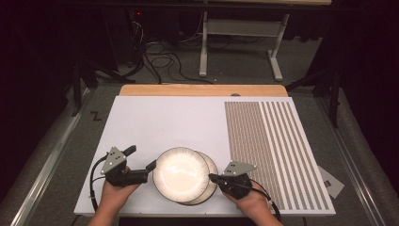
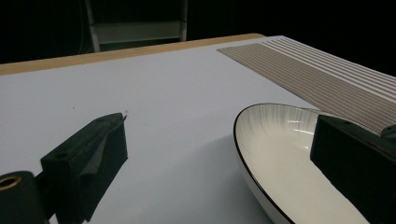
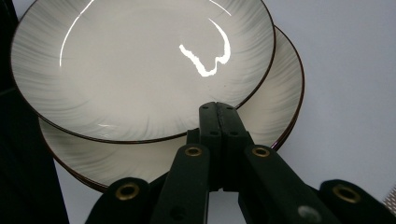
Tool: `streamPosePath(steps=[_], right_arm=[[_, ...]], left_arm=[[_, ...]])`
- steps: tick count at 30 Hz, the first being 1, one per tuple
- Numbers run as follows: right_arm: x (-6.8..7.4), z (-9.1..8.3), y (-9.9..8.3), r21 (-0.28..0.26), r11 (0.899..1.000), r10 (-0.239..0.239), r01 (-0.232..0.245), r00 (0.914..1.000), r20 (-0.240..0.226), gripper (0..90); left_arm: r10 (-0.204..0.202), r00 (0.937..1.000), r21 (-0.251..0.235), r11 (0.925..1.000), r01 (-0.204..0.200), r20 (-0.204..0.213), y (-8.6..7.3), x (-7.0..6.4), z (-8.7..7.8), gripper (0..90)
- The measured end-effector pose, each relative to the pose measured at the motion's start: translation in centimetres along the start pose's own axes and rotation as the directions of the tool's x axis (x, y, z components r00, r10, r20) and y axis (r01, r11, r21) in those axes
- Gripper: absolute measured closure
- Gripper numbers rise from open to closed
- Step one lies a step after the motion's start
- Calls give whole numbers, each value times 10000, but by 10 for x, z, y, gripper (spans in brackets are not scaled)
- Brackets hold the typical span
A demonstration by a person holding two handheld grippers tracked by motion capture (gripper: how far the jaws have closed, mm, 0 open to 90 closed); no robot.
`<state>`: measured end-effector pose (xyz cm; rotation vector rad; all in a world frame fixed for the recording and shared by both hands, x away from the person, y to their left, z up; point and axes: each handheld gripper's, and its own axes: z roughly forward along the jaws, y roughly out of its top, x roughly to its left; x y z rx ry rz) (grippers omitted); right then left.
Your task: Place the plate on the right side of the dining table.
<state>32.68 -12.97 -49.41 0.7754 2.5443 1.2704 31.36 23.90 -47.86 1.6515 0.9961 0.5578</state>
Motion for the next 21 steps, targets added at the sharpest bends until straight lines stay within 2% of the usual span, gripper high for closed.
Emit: streamPosePath(steps=[21], right_arm=[[0, 1, 0, -18, 9999, 100, -100, 9999, -113, 900]], left_arm=[[-34, 10000, -42, 10000, 34, 33, 0, 0, 0, 46]])
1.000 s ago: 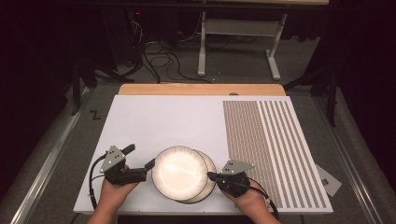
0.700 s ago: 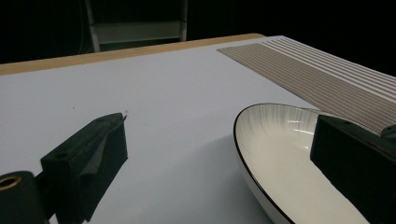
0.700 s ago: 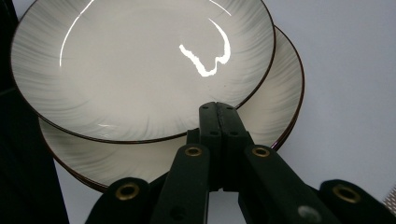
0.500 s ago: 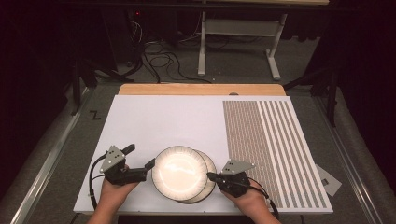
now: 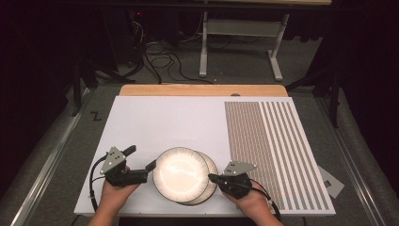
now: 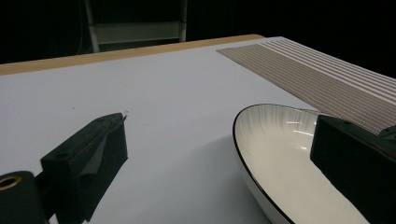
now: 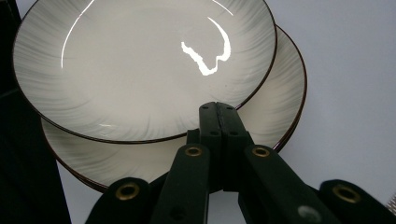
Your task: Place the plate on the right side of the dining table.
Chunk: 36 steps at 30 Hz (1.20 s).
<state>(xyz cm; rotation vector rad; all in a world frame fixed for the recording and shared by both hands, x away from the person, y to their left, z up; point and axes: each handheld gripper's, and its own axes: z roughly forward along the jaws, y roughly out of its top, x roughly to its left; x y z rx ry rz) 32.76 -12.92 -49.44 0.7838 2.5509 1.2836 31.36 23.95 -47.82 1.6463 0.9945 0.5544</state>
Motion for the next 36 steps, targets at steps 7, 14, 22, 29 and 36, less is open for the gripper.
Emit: streamPosePath(steps=[7, 14, 22, 29, 36], right_arm=[[0, 1, 0, 50, 10000, -28, 28, 10000, -20, 900], [0, 1, 0, 22, 10000, -77, 77, 10000, 4, 900], [10, 17, 4, 504, 9975, -494, 503, 9986, -192, 900], [11, 20, 6, 520, 9968, -604, 610, 9981, -137, 900], [14, 23, 7, 619, 9958, -669, 673, 9977, -93, 900]], left_arm=[[-9, 10000, 23, 10000, 9, 23, 0, 0, 0, 46], [-24, 10000, 34, 10000, 24, 40, 0, 0, 0, 47], [-114, 9999, 27, 9999, 114, 82, 0, 0, -1, 48], [-277, 9991, 91, 9996, 274, 313, 0, 0, -2, 78], [-576, 9957, 764, 9957, 520, 730, 0, -6, 4, 127]])
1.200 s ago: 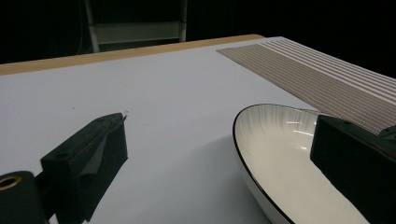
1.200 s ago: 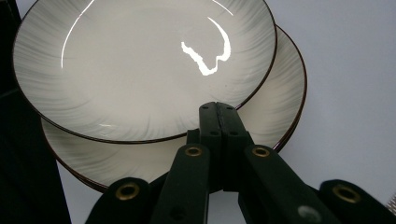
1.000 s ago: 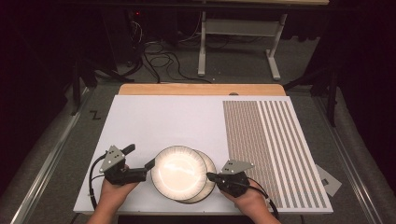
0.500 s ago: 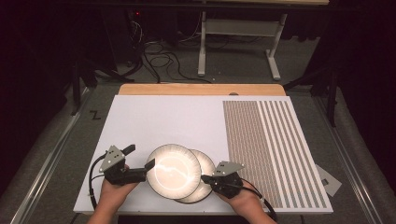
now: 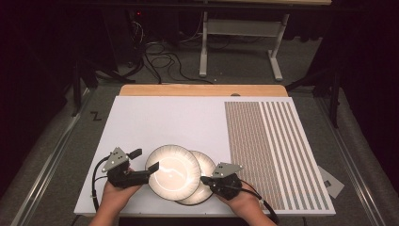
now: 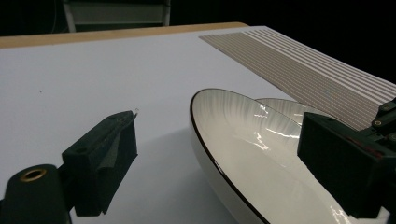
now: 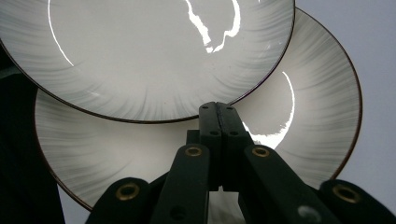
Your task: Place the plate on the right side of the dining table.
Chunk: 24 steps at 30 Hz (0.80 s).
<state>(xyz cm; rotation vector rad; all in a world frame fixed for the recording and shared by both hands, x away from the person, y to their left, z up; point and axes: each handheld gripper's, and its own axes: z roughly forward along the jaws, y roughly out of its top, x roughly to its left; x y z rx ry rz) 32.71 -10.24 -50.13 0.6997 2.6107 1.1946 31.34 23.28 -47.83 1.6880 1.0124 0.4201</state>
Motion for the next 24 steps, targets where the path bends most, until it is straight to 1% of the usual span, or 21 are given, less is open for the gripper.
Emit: streamPosePath(steps=[2, 3, 4, 5, 6, 7, 8, 9, 10, 11, 12, 13, 15, 16, 18, 19, 20, 21, 22, 23, 24], right_arm=[[1, 1, 1, -13, 10000, -55, 55, 10000, -5, 900], [1, 1, 1, -8, 10000, -50, 50, 10000, -9, 900], [1, 1, 1, -45, 10000, -77, 77, 10000, -29, 900], [1, 0, 1, 26, 9997, -225, 225, 9997, -18, 900], [1, 0, 2, 13, 9998, -205, 205, 9998, -10, 900], [1, 0, 1, 10, 9997, -233, 233, 9997, 0, 900], [1, 0, 1, 10, 9997, -233, 233, 9997, 0, 900], [1, 0, 1, 12, 9997, -240, 240, 9997, -2, 900], [1, 0, 1, -10, 9996, -280, 280, 9996, -10, 900], [2, 0, 1, 27, 9998, -222, 222, 9998, -16, 900], [2, 0, 1, 27, 9998, -222, 222, 9998, -16, 900], [2, 0, 1, 25, 9997, -239, 240, 9997, -16, 900], [2, 0, 1, -1, 9997, -251, 251, 9997, 1, 900], [2, 0, 1, 2, 9997, -261, 261, 9997, 1, 900], [2, 0, 1, 7, 9996, -275, 275, 9996, 0, 900], [2, 0, 1, 8, 9996, -265, 265, 9996, -6, 900], [2, 0, 1, 8, 9996, -265, 265, 9996, -6, 900], [1, 0, 1, -41, 9995, -323, 323, 9995, 1, 900], [1, 0, 1, -41, 9995, -323, 323, 9995, 1, 900], [1, -1, 1, -31, 9996, -267, 267, 9996, 4, 900], [1, -1, 1, -31, 9996, -267, 267, 9996, 4, 900]], left_arm=[[-193, 9998, 270, 9994, 193, 2, 0, -2, 1, 135], [-331, 9994, 485, 9983, 329, 23, -1, -3, 2, 140], [-495, 9987, 722, 9962, 483, 154, -1, -4, 2, 151], [-673, 9972, 918, 9937, 641, 324, -2, -4, 4, 168], [-744, 9966, 1031, 9922, 704, 357, -3, -4, 4, 168], [-934, 9946, 1411, 9862, 862, 450, -5, -6, 6, 183], [-934, 9946, 1411, 9862, 862, 450, -5, -6, 6, 197], [-1103, 9928, 1622, 9815, 1015, 463, -6, -7, 8, 197], [-1186, 9917, 1725, 9790, 1085, 497, -7, -7, 8, 213], [-1482, 9871, 1924, 9721, 1341, 608, -7, -7, 9, 248], [-1482, 9871, 1924, 9721, 1341, 608, -7, -7, 9, 264], [-1672, 9837, 2051, 9671, 1505, 667, -8, -8, 10, 264], [-1861, 9798, 2414, 9565, 1636, 733, -7, -9, 11, 316], [-1914, 9787, 2515, 9533, 1672, 746, -6, -10, 11, 335], [-2001, 9777, 2644, 9481, 1768, 636, -4, -11, 11, 359], [-1976, 9784, 2667, 9478, 1749, 606, -4, -11, 11, 395], [-1962, 9787, 2718, 9467, 1731, 600, -4, -10, 11, 395], [-2105, 9761, 2819, 9410, 1873, 542, -5, -10, 11, 434], [-2153, 9749, 2883, 9384, 1906, 563, -5, -10, 11, 434], [-2162, 9751, 2971, 9352, 1924, 488, -5, -10, 12, 469], [-2115, 9762, 3039, 9340, 1876, 472, -5, -10, 12, 469]])
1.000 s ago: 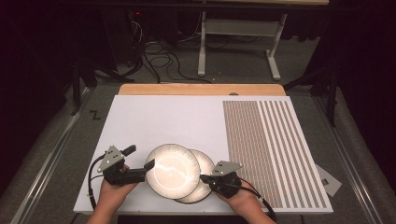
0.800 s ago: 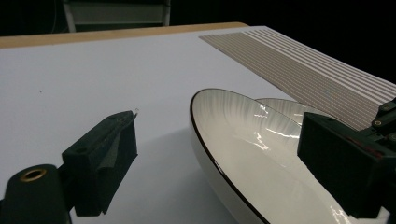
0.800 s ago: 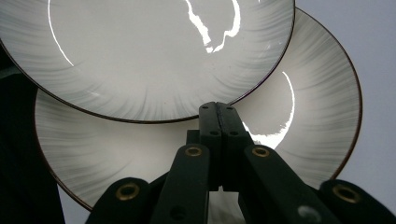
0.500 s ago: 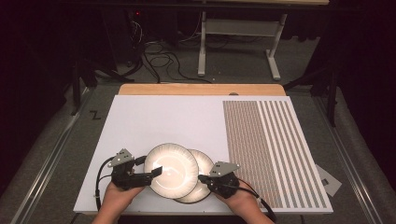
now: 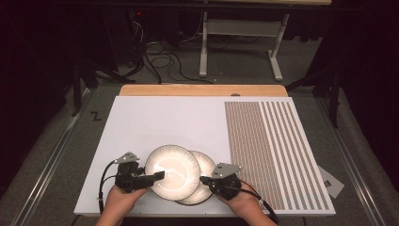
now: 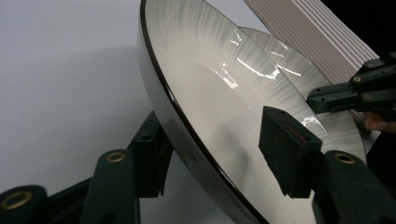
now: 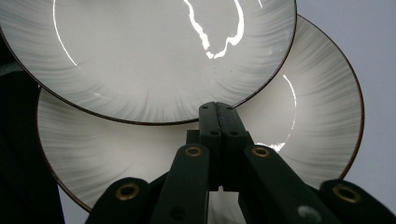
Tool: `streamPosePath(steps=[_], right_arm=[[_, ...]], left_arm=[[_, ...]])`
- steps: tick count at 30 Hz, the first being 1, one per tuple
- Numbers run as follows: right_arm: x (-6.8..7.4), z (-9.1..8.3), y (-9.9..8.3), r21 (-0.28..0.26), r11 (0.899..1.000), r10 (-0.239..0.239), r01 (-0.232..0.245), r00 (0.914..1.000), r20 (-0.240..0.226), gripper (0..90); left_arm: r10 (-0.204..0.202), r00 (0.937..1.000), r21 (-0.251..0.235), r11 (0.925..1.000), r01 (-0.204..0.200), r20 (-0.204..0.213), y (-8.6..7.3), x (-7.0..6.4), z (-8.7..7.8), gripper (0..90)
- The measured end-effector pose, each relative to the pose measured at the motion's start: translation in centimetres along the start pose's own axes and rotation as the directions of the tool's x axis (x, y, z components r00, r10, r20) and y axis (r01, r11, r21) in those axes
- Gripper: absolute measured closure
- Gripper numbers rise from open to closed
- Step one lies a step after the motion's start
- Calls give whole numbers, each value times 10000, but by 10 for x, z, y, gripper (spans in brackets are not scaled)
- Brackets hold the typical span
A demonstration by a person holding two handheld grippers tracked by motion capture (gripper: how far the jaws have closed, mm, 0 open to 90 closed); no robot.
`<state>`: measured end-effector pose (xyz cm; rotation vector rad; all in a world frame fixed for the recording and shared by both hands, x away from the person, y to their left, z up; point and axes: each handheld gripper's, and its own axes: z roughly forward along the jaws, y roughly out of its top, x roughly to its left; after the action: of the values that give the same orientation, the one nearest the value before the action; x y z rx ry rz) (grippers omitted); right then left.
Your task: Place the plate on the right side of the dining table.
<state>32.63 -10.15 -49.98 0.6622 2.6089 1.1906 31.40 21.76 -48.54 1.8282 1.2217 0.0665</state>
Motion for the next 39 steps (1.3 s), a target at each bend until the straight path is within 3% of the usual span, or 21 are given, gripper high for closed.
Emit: streamPosePath(steps=[3, 7, 9, 19, 29, 39], right_arm=[[0, -1, 0, 16, 10000, 37, -37, 10000, -9, 900], [0, -1, 0, -4, 10000, 49, -49, 10000, 11, 900], [0, -1, 0, 7, 10000, 54, -54, 10000, -3, 900], [1, -1, 0, 11, 10000, 58, -58, 10000, -5, 900], [-1, -4, 0, -143, 9998, 127, -126, 9999, 83, 900], [-5, -14, -1, -527, 9975, 481, -475, 9988, 107, 900]], left_arm=[[39, 9998, 303, 9995, -34, -185, 0, -1, 2, 513], [-214, 9997, 420, 9989, 218, -88, 1, 1, 1, 533], [-390, 9992, 360, 9986, 390, 11, 2, 2, 0, 565], [-418, 9991, 256, 9988, 418, 9, 4, 0, -2, 614], [-105, 9999, -235, 9997, 105, -15, 6, -7, -8, 670], [-258, 9990, -616, 9977, 280, 357, 7, -8, -12, 718]])
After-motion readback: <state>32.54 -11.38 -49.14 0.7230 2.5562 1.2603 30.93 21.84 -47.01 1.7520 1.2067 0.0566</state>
